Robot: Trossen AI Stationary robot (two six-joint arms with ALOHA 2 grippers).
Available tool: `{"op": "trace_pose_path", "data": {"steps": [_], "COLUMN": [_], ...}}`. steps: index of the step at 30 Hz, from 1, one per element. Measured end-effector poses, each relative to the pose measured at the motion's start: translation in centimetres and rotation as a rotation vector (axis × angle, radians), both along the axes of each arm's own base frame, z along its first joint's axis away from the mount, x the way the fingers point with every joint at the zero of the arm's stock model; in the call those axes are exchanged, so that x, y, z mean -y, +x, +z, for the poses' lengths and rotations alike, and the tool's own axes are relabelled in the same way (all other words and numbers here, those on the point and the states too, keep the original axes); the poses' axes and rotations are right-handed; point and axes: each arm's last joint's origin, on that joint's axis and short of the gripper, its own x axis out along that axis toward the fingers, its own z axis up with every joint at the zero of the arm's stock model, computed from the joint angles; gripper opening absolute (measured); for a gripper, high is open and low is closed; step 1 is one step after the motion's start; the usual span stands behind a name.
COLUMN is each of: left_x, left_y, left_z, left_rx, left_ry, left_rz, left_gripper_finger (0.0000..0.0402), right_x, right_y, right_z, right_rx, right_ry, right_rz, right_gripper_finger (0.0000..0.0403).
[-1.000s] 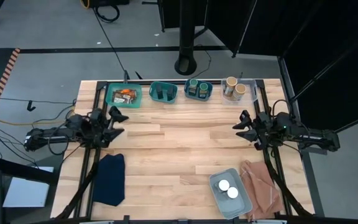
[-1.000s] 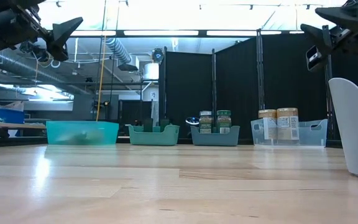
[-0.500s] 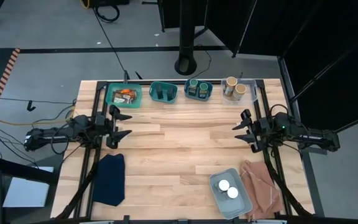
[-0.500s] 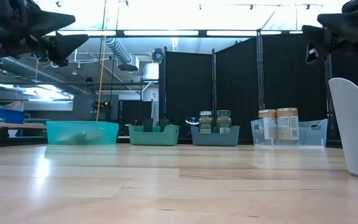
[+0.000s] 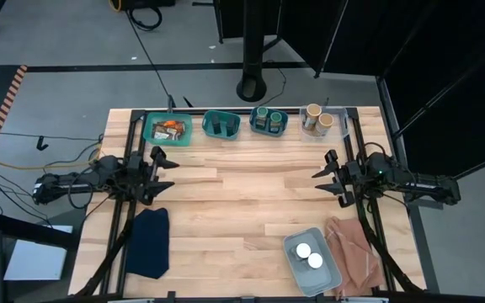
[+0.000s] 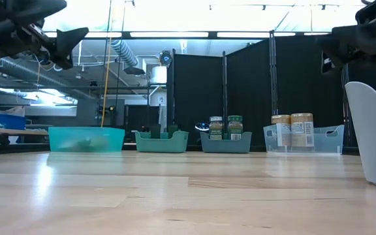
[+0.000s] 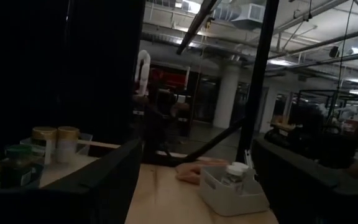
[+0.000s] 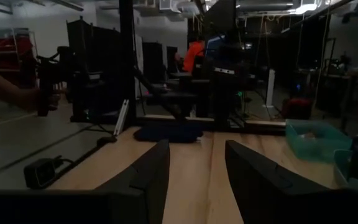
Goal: Sort spices by type
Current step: Return to Home Position
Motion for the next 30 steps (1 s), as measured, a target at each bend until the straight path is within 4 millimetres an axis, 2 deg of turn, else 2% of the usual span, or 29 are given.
{"op": "trace_pose_path", "data": {"steps": [30], "left_x": [0.0], "left_y": [0.01], "left_z": [-0.01], "left_rx": [-0.002], "left_ry": [-0.01], "left_rz": [-0.004], "left_gripper_finger": [0.031], "right_x": [0.0], "right_y": [0.0], "right_z": [0.01], "right_rx": [0.003], "right_ry": [-0.012], "right_rz": [-0.002], "right_gripper_finger": [0.0163]}}
